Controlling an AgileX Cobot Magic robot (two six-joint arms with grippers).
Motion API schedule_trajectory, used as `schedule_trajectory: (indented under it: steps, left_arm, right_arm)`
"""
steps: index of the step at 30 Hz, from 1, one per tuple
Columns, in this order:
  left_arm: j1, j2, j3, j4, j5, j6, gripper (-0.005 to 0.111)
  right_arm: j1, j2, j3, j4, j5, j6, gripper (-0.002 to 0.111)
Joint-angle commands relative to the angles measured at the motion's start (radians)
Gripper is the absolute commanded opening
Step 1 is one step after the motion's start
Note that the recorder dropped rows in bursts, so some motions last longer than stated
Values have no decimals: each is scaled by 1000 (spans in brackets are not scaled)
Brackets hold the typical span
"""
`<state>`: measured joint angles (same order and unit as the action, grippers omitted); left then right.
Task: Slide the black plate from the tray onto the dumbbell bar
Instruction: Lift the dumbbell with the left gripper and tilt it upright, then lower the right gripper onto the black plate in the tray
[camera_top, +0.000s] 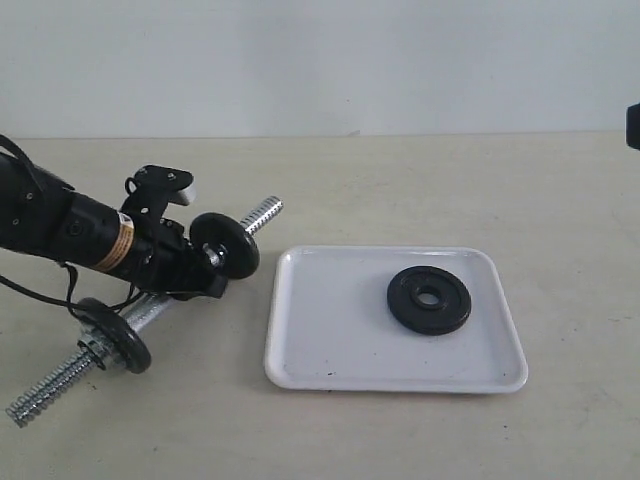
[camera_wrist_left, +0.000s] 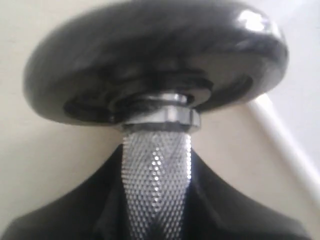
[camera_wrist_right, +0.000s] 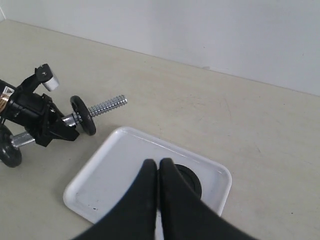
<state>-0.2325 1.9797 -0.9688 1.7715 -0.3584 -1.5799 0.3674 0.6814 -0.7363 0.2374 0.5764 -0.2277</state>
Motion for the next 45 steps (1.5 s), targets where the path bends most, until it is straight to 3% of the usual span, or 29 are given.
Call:
schedule_trajectory:
  steps: [1, 9, 27, 32, 40, 45]
  left_arm:
    - [2, -90, -12, -27, 52, 79, 4]
    - [0, -97, 3, -27, 67, 165, 4]
    - [0, -99, 40, -27, 18, 161, 4]
    - [0, -100, 40, -27, 11, 145, 4]
    - [0, -100, 40, -27, -10, 137, 4]
    - [0, -100, 40, -27, -16, 137, 4]
  right_arm:
    - [3, 3, -7, -2, -11, -5, 0]
    - [3, 3, -7, -2, -11, -8, 0]
    - [3, 25, -7, -12, -119, -19, 0]
    - [3, 148, -17, -14, -165, -161, 0]
    - [3, 502, -264, -56, 15, -153, 0]
    - [3, 728, -479, -314, 129, -10, 0]
